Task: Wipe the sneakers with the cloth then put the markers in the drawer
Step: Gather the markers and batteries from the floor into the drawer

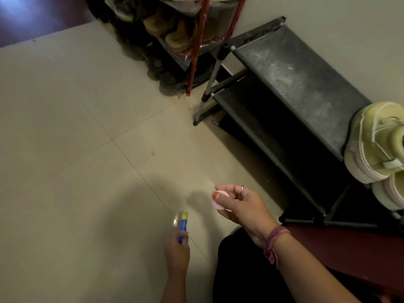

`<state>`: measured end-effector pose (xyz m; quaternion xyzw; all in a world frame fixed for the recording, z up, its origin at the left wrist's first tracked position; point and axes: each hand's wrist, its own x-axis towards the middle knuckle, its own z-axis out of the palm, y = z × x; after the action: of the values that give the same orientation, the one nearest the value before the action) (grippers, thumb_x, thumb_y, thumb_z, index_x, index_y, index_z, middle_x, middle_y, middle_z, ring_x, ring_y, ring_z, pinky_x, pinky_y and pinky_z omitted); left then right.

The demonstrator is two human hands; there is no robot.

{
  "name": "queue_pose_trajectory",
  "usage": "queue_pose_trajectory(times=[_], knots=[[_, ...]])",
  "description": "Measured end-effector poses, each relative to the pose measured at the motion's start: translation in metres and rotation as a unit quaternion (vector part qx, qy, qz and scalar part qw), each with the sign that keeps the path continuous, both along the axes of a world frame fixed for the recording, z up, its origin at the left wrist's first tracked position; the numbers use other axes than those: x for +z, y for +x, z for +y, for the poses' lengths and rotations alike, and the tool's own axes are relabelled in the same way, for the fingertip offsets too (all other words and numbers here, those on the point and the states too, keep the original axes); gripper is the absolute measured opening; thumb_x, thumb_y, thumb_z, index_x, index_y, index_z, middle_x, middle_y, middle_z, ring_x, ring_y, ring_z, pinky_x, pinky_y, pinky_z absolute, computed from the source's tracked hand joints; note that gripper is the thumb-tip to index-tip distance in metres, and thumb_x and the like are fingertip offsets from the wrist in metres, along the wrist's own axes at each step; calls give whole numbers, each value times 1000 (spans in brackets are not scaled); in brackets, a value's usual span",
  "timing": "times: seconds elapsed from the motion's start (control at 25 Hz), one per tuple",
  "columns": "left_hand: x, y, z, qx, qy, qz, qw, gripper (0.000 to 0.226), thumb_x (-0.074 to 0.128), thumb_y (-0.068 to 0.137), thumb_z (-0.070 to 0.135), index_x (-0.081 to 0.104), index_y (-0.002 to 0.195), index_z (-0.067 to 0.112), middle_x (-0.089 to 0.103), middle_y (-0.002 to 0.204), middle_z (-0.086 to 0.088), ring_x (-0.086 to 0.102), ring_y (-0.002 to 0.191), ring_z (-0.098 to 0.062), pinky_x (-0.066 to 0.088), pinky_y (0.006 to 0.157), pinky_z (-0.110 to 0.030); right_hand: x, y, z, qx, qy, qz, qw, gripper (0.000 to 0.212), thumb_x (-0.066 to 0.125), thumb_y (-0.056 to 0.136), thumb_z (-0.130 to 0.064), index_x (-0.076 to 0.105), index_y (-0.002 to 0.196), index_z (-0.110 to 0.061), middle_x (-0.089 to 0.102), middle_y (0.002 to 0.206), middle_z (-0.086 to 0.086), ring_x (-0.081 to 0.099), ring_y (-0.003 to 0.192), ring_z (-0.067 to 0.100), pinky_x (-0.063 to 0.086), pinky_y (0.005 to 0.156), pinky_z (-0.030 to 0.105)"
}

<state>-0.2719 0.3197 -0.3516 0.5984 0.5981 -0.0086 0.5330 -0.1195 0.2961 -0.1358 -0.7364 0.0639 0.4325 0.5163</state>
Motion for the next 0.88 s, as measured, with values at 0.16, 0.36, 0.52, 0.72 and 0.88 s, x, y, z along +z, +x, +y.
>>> queue_pose_trajectory(times=[0.16,0.36,0.52,0.72,0.88], knots=[[48,2,-19,50,-69,-54,995,23,64,82,-6,56,95,11,61,90,-6,59,83,-25,38,74,-27,22,7,-17,-61,23,5,998,20,72,81,-8,65,99,-10,64,85,6,66,77,13,57,75,27],[96,-18,-22,13,-63,-39,997,26,63,86,0,62,111,6,65,102,-9,56,87,-17,38,77,-24,60,-3,-49,-124,42,-2,991,16,68,85,-7,63,99,-10,65,88,5,65,78,12,57,72,25],[157,-19,-30,-34,-23,-98,994,18,59,89,5,64,91,22,66,87,-2,58,81,-18,40,63,-21,109,-17,-79,-145,88,-9,985,21,67,85,-5,61,105,-6,64,98,11,65,87,18,59,73,26],[237,-11,-50,-36,-17,-153,987,13,59,91,19,67,101,15,65,92,-2,60,86,-15,42,69,-26,177,-46,-133,-173,156,-43,972,25,66,85,-5,60,109,-6,65,102,13,67,88,21,58,79,29],[291,-10,-61,-25,-24,-217,976,16,59,91,15,66,106,15,66,95,-6,59,83,-17,44,66,-23,214,-73,-181,-180,172,-72,966,28,67,85,-7,60,113,-5,64,110,16,67,96,24,58,79,29]])
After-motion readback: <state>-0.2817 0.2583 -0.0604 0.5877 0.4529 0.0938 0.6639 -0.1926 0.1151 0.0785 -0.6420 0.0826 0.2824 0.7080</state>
